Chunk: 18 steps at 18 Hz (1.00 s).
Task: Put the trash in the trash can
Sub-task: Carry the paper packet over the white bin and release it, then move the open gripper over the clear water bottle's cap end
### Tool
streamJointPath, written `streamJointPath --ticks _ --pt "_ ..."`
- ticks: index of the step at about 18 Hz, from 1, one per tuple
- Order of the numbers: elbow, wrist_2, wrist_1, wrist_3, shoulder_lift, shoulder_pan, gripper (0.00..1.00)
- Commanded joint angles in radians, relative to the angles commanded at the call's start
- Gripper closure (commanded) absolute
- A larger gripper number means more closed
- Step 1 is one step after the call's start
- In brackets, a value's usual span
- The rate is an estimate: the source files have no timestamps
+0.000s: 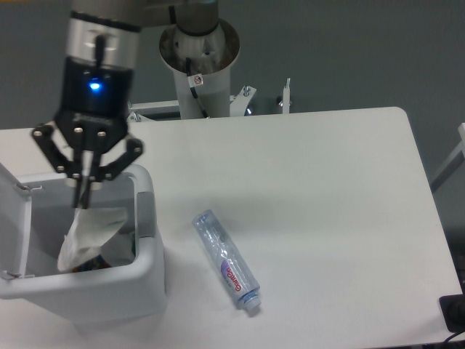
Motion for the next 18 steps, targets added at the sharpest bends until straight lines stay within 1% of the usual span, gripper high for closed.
streamJointPath --ticks 1,2,3,4,8,9,10,11,14,16,17,18 --pt "-0.006 0.002 0.002 0.003 0.006 0.000 0.19" --pt "0.000 0.002 0.000 0.000 0.008 0.000 0.11" --pt "0.007 0.002 0.000 -0.002 0.009 0.002 0.07" --pt "0.015 0.002 -0.001 -0.008 0.009 0.011 0.06" --pt "0.018 -0.006 -0.005 -0.012 0.008 0.167 0.02" --pt "0.012 -0.018 -0.005 -0.011 -0.003 0.223 0.01" --pt "0.011 -0.028 -0.005 -0.011 -0.017 0.260 0.01" --pt "0.017 -0.032 -0.005 -0.011 -0.049 0.288 0.01" --pt "0.014 -0.018 -0.020 0.002 -0.141 0.333 0.00" --pt "-0.015 -0.003 -0.028 0.011 -0.190 0.341 0.00" --pt "-0.022 0.008 -0.040 0.041 -0.222 0.341 0.00" --pt "-0.029 0.017 -0.058 0.058 -0.242 0.341 0.00"
